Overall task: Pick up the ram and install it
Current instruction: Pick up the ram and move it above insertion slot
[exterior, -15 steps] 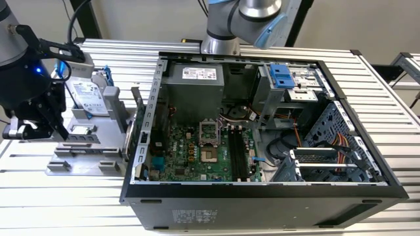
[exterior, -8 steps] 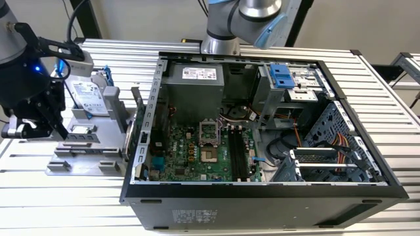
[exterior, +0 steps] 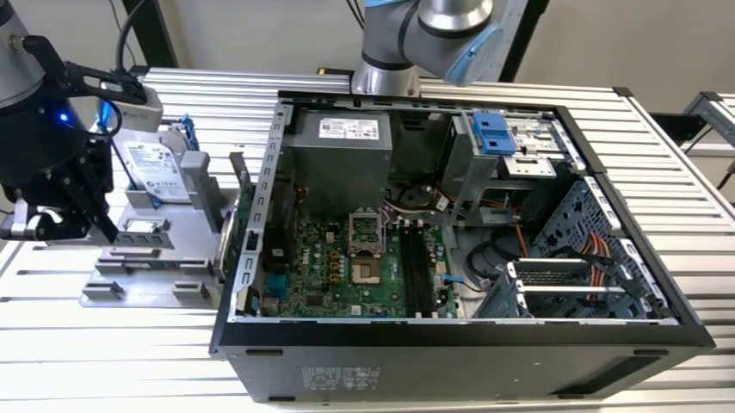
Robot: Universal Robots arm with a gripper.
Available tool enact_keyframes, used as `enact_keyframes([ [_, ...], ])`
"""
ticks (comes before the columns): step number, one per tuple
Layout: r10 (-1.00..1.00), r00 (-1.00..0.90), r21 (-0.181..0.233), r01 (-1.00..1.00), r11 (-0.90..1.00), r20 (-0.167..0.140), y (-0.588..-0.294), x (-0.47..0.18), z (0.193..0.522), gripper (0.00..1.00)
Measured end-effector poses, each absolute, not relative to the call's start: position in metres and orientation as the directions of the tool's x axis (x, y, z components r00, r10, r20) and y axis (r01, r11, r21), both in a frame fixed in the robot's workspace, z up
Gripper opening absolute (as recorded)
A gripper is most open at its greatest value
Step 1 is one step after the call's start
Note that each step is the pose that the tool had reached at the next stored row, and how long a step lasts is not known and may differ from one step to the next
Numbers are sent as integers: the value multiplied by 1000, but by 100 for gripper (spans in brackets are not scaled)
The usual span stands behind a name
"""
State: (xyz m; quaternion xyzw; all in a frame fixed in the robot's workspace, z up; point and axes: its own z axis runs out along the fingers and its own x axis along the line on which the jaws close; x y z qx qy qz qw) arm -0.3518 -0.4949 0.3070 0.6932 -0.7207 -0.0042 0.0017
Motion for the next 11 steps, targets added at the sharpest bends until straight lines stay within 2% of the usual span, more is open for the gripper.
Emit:
enact_keyframes([
  [11, -999, -39, 8, -999, 39, -3, -495, -352, 309, 0],
])
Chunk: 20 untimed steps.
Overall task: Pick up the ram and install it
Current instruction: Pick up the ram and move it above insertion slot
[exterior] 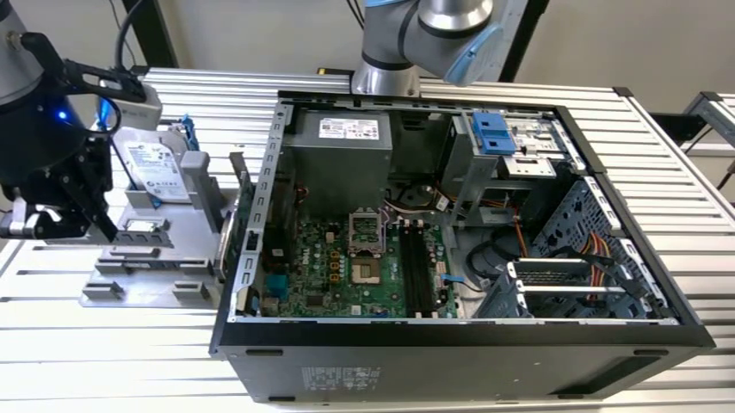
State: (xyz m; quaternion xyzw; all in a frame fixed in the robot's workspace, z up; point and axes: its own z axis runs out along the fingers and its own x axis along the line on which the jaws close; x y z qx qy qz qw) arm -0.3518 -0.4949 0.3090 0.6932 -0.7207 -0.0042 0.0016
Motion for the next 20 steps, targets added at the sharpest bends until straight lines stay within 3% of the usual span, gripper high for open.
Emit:
enact_keyframes([
  [20, -999, -39, 8, -999, 39, -3, -495, -352, 319, 0],
])
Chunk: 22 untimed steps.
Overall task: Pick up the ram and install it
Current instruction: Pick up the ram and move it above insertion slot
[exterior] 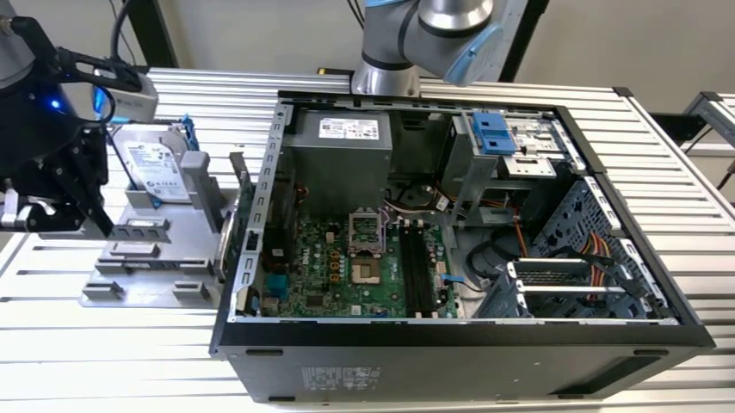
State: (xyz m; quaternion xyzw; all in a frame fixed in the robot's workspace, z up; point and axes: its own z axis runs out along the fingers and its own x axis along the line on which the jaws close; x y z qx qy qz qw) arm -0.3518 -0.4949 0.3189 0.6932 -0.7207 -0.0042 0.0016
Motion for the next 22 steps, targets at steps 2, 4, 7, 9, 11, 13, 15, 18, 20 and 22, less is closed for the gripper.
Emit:
enact_keyframes([
  [2, -999, -39, 8, -999, 39, -3, -495, -352, 320, 0],
  [4, -999, -39, 8, -999, 39, -4, -495, -352, 321, 0],
  [7, -999, -39, 8, -999, 39, -3, -495, -352, 323, 0],
  [9, -999, -39, 8, -999, 39, -3, -495, -352, 325, 0],
  [11, -999, -39, 8, -999, 39, -3, -495, -352, 326, 0],
  [13, -999, -39, 8, -999, 39, -3, -495, -352, 327, 0],
  [15, -999, -39, 8, -999, 39, -4, -495, -352, 328, 0],
  [18, -999, -39, 8, -999, 39, -3, -495, -352, 330, 0],
  [20, -999, -39, 8, -999, 39, -3, -495, -352, 331, 0],
  [22, -999, -39, 8, -999, 39, -3, -495, -352, 332, 0],
])
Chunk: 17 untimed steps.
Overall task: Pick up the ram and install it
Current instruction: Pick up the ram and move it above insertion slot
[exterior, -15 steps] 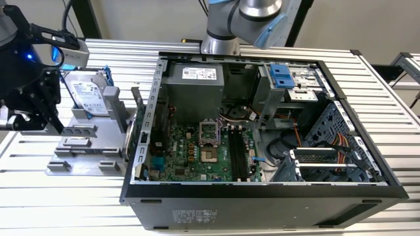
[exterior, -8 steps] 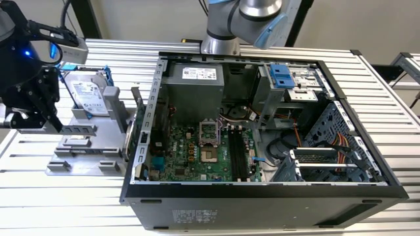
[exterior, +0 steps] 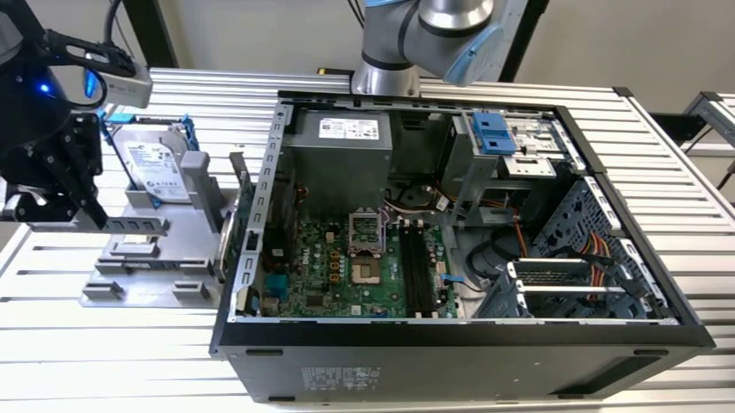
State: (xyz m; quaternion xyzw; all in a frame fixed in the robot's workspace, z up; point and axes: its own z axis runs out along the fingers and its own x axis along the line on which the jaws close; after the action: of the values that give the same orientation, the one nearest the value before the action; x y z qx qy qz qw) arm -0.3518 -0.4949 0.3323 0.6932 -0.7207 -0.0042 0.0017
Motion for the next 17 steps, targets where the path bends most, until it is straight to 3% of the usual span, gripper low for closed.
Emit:
enact_keyframes([
  [17, -999, -39, 8, -999, 39, -3, -495, -352, 337, 0],
])
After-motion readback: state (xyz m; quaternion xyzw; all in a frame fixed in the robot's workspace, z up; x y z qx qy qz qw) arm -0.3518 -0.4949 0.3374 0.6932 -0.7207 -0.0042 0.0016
